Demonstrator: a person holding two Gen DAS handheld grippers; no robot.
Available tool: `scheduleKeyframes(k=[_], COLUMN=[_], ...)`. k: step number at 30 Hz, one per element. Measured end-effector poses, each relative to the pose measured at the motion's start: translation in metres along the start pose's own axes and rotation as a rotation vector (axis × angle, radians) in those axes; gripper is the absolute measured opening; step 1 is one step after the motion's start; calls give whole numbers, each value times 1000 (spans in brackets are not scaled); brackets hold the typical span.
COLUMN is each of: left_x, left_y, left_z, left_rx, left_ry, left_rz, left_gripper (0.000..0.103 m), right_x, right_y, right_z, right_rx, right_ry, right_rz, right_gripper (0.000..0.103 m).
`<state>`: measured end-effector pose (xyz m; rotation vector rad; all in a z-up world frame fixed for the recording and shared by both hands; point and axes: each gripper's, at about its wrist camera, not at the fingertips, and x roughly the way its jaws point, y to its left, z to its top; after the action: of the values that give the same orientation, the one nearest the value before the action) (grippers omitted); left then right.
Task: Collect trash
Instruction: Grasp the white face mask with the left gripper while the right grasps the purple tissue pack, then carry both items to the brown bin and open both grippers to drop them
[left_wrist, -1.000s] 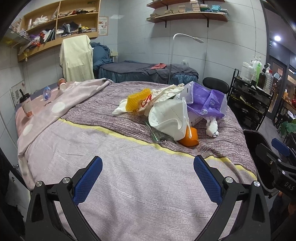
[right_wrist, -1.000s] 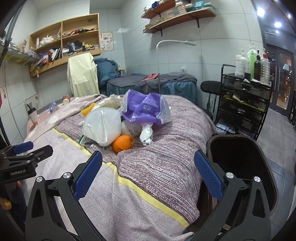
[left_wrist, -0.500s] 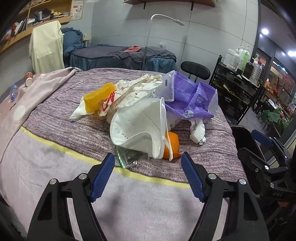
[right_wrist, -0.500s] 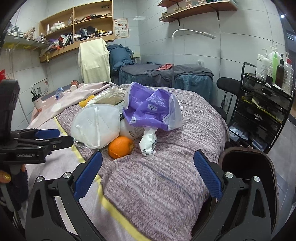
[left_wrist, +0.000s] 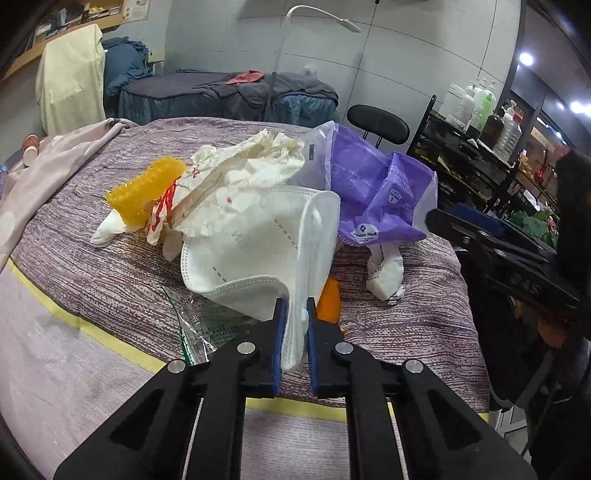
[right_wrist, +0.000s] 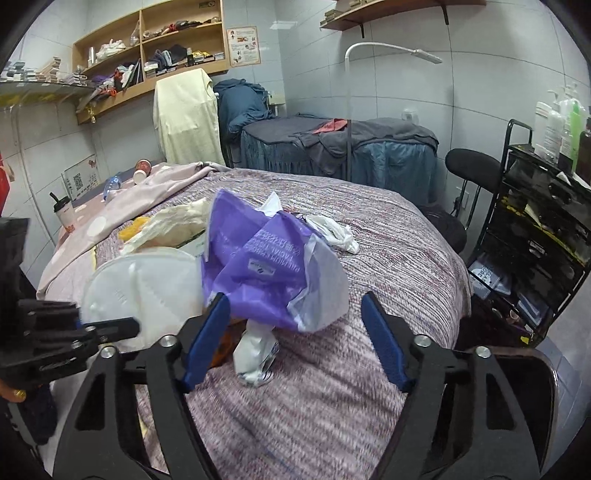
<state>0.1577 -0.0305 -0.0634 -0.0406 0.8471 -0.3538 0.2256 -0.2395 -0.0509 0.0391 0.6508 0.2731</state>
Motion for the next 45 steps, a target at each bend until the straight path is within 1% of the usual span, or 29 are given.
scheduleKeyframes(k=[4, 5, 6, 7, 8, 9, 11, 15, 19, 23, 25, 28, 31, 37, 45], left_x=[-7, -10, -11, -13, -16, -18, -22, -29, -39, -50, -55, -60, -62, -56, -36], left_y=[-4, -5, -5, -5, -6, -6, -8, -9, -14, -23, -30, -39, -51, -81, -126], left_z=[-1, -2, -3, -3, -4, -5, -7, -10, -13, -14, -15, -17, -18, -18, -14], left_rx=[0, -3, -4, -6, -8, -8, -4, -13, 1, 5, 11, 29, 50, 112, 202], left_ry=[-28, -34, -38, -43, -49, -55, -71, -96, -133, -155, -166, -179, -185, -170, -133], left_rz=[-3, -7, -10, -14, -14, -11, -2, 1, 15, -9, -24, -46, -75, -144, -238], left_gripper=[10, 10, 10, 10, 10, 10, 10, 10, 10, 10, 10, 10, 10, 10, 10], right_x=[22, 27, 32, 36, 37, 37, 34, 16, -14, -50, -66, -94, -117, -152, -172], right_y=[-2, -4, -5, -6, -6, -8, -10, -12, -12, -16, -19, -27, -39, -78, -128], right_z=[13, 15, 17, 18, 18, 18, 17, 11, 8, 3, -1, -11, -24, -63, -123], right_rx=[-10, -10, -9, -7, -3, 7, 29, 66, 83, 98, 103, 110, 130, 198, 290], right_ry=[22, 29, 36, 46, 50, 48, 38, -8, -72, -134, -164, -206, -226, -201, -108], right_rz=[3, 4, 4, 8, 13, 19, 32, 43, 31, 5, -21, -87, -149, -281, -445], right_gripper=[49, 41, 36, 25, 20, 20, 15, 12, 11, 11, 11, 11, 11, 11, 11])
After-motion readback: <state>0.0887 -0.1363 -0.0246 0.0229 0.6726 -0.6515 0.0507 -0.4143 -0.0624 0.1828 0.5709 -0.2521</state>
